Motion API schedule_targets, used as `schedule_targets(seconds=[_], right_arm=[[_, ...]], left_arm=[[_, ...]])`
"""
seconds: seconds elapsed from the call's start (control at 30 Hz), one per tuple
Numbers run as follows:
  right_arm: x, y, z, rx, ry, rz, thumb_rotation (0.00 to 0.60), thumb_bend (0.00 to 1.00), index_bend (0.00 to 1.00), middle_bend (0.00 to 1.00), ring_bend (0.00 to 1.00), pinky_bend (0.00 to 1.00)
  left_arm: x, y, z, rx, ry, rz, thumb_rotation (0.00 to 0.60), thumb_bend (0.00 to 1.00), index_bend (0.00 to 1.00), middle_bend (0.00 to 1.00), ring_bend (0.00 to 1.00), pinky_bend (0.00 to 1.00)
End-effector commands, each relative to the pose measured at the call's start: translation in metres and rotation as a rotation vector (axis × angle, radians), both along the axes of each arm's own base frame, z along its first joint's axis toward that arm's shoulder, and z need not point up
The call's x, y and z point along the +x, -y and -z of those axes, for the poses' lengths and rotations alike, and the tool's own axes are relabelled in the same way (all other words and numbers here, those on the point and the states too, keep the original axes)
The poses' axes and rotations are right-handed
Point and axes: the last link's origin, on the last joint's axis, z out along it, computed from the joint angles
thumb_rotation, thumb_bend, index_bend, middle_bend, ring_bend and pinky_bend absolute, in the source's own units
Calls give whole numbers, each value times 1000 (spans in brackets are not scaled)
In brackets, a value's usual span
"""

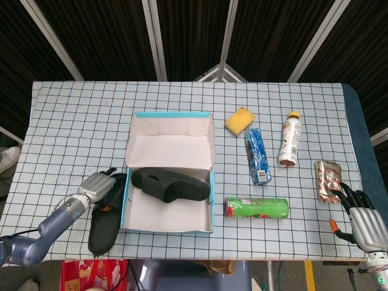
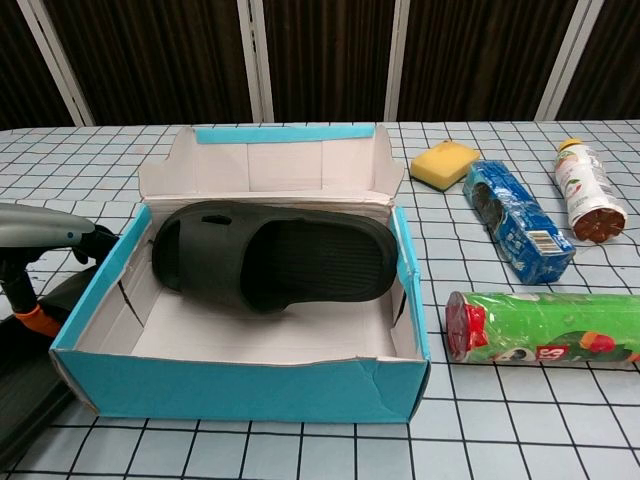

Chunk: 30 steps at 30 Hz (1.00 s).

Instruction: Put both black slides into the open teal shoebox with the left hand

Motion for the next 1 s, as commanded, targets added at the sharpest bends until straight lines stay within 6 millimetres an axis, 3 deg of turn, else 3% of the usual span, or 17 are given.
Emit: schedule_targets(seconds=[0.03,0.17,0.37,0.57,0.63,0.8,1.0], right_arm=[[0,0,0,0,0,0,600,392,172,52,125,70],[0,0,0,1,1,1,600,392,172,52,125,70],[0,-1,-1,-1,5,3,600,393,172,52,125,70],[1,-1,-1,1,10,2,600,392,172,52,125,70],[2,-2,-2,-4,13,0,600,392,172,52,125,70],[1,-3,-4,-8,19,-1,600,392,172,52,125,70],[-1,-4,-7,-17,24,-1,600,392,172,52,125,70]], left_arm=[[0,-1,-1,19,0,7,600,388,327,466,69,185],[0,-4,-9,55,-11,21,600,422,452,516,92,185],[5,-6,-48,157,-38,70,600,434,506,546,115,185],[37,-8,-98,308,-28,223,600,435,515,545,115,185],[76,-9,-123,429,5,420,600,436,521,545,115,185],[125,-3,-121,514,-6,790,600,440,526,549,116,187],[164,8,-82,478,-65,1140,600,440,526,549,116,187]])
